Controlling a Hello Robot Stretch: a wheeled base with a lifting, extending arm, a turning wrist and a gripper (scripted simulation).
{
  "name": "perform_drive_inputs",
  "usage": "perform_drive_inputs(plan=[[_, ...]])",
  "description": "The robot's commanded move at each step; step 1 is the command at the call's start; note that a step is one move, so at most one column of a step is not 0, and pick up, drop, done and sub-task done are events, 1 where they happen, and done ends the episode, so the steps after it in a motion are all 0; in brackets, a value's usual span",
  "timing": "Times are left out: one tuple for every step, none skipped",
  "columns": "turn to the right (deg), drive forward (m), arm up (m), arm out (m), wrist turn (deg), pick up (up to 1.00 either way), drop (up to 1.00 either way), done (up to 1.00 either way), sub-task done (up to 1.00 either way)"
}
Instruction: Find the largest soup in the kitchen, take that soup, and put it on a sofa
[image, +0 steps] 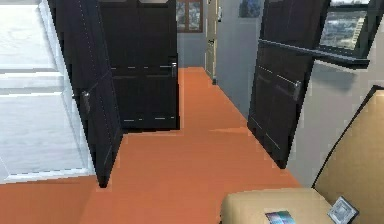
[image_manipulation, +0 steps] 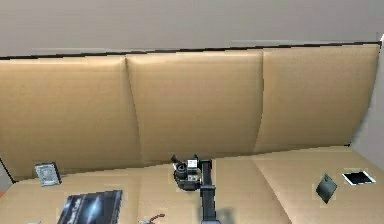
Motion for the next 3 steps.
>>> perform_drive_inputs(plan=[[0.0, 0.0, 0.1, 0.0, 0.0, 0.0, 0.0, 0.0, 0.0], [0.0, 0.0, 0.0, -0.08, 0.0, 0.0, 0.0, 0.0, 0.0], [0.0, 0.0, 0.0, 0.0, 0.0, 0.0, 0.0, 1.0, 0.0]])
